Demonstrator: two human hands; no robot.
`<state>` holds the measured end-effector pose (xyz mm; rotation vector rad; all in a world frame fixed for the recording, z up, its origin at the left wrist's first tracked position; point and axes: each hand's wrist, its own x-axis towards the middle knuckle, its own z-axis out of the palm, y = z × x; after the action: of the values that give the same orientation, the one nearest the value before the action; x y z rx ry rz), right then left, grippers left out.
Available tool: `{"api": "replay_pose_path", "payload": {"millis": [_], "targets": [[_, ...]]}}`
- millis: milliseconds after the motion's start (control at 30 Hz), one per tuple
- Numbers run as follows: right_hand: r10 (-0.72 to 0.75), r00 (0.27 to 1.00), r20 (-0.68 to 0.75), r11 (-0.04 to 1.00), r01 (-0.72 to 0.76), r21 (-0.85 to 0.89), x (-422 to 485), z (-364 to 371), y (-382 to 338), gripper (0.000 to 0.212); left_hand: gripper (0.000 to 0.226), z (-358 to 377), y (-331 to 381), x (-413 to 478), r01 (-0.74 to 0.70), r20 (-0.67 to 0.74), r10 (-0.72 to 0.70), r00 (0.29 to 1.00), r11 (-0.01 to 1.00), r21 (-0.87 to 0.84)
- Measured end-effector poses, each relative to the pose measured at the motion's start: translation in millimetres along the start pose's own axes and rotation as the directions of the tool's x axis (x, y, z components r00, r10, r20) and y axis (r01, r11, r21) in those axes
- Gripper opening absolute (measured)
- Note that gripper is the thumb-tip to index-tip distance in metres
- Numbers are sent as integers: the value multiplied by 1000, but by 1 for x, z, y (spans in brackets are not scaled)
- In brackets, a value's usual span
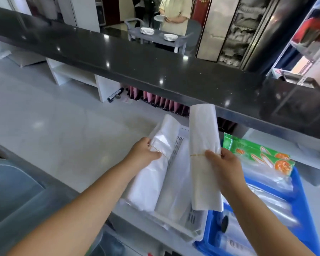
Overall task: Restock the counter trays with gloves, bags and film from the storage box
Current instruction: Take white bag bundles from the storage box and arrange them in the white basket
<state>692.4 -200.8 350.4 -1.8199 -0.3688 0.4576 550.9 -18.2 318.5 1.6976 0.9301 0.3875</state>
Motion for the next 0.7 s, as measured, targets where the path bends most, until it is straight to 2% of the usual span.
{"api": "replay_pose_path", "payload": {"millis": [167,267,367,433,467,533,567,700], "targets": [[-3,1000,-13,997,2,-72,21,-14,11,12,27,24,-9,30,18,-10,-15,1000,959,283],[7,1000,-1,997,-7,-70,27,-15,13,12,26,28,-17,36,32,-5,-32,999,931,364],[12,1000,16,997,-11,-72,30,-12,15,11,40,30,-19,36,22,32,-42,999,882,470],[22,999,28,998,-20,-59,31,-9,14,11,54,33,-19,31,-48,44,26,999,767,640],[29,999,32,998,-28,-48,30,-8,14,12,58,35,-20,29,-108,49,105,993,684,721],[39,999,30,998,-38,-41,30,-4,13,14,64,40,-22,27,-250,108,284,953,529,811],[42,999,24,998,-41,-38,30,-3,12,15,66,43,-22,28,-309,161,330,930,468,828],[52,999,1,997,-52,-56,27,3,10,16,62,49,-25,40,-351,303,182,935,373,859]]}}
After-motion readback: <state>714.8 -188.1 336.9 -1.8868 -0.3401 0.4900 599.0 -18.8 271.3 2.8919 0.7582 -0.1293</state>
